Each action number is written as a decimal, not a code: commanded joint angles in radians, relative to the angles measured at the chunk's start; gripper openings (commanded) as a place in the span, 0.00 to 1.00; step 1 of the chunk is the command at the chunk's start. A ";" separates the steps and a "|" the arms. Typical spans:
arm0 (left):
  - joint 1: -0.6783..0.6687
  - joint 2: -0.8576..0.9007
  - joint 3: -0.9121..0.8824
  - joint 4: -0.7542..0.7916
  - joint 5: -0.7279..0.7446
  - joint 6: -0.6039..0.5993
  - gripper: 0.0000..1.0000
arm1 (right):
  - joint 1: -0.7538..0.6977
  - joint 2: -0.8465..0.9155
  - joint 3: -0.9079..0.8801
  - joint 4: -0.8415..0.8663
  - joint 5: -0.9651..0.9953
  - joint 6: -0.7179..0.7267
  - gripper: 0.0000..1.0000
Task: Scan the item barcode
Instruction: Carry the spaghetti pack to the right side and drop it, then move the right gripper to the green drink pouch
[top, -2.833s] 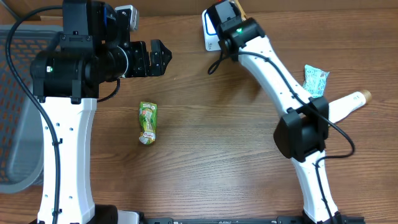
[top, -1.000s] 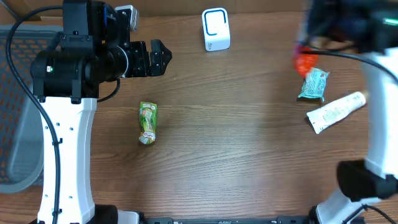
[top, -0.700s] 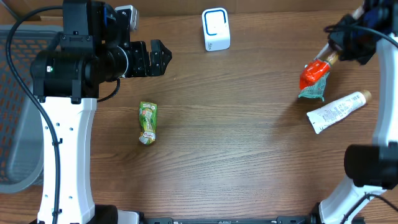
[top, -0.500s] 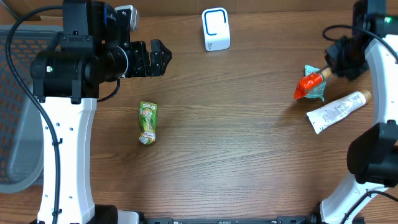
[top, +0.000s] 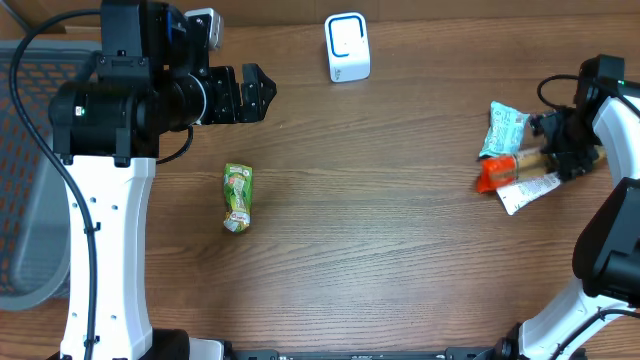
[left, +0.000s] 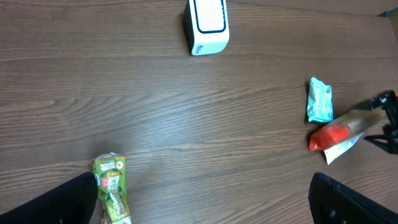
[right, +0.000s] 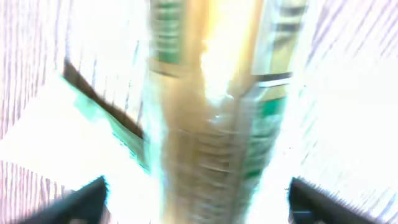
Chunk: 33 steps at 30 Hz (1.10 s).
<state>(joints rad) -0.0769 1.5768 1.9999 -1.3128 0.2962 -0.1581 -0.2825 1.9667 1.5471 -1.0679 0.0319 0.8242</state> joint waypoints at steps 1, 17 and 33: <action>0.004 0.011 0.005 0.003 0.003 0.001 1.00 | 0.000 -0.039 0.051 -0.016 -0.042 -0.170 1.00; 0.004 0.011 0.005 0.003 0.003 0.001 0.99 | 0.160 -0.216 0.261 -0.221 -0.324 -0.463 1.00; 0.004 0.011 0.005 0.003 0.003 0.001 1.00 | 0.752 -0.055 0.239 -0.013 -0.322 -0.458 1.00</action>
<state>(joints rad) -0.0769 1.5787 1.9999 -1.3128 0.2962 -0.1581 0.4023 1.8774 1.7912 -1.1057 -0.2855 0.3729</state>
